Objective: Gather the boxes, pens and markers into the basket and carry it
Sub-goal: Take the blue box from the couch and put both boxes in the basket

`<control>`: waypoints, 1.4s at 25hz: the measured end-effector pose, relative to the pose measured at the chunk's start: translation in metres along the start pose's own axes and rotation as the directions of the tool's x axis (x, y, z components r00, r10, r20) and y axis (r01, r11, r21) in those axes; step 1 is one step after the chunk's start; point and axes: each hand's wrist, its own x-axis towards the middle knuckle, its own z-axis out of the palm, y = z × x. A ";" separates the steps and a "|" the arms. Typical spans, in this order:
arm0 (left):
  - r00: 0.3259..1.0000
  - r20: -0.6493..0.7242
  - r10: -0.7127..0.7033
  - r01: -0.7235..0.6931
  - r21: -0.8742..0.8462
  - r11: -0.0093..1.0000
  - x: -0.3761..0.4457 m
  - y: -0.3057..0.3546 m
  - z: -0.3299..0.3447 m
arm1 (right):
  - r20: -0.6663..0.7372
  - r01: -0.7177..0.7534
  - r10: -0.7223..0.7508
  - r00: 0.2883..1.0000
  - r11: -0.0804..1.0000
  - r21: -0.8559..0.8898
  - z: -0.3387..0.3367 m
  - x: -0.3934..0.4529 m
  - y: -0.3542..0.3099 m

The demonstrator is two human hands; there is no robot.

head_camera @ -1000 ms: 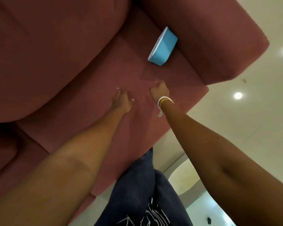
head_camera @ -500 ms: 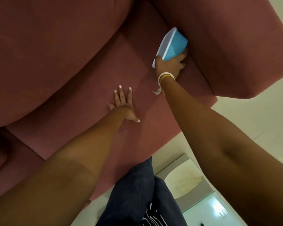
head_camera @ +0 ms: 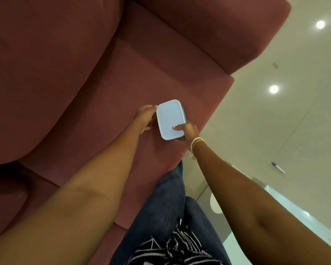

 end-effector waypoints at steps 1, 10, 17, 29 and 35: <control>0.998 0.066 -0.021 0.023 -0.030 0.999 -0.016 -0.014 0.009 | -0.002 -0.005 0.005 1.000 0.999 0.033 -0.010 -0.010 0.023; 0.961 0.275 0.016 0.038 -0.191 0.981 -0.185 -0.219 0.069 | 0.123 -0.067 0.003 0.992 0.854 0.515 -0.086 -0.142 0.265; 0.946 0.321 -0.043 0.039 0.020 0.999 -0.278 -0.325 0.061 | -0.035 -0.006 0.031 0.999 0.820 0.572 -0.094 -0.226 0.396; 0.865 0.487 -0.120 -0.162 0.498 0.852 -0.353 -0.531 0.027 | -0.234 0.171 0.042 0.971 0.564 0.808 -0.049 -0.315 0.665; 0.771 0.585 -0.253 -0.329 0.705 0.628 -0.410 -0.657 0.069 | -0.394 0.281 0.215 0.893 0.418 0.864 -0.066 -0.369 0.822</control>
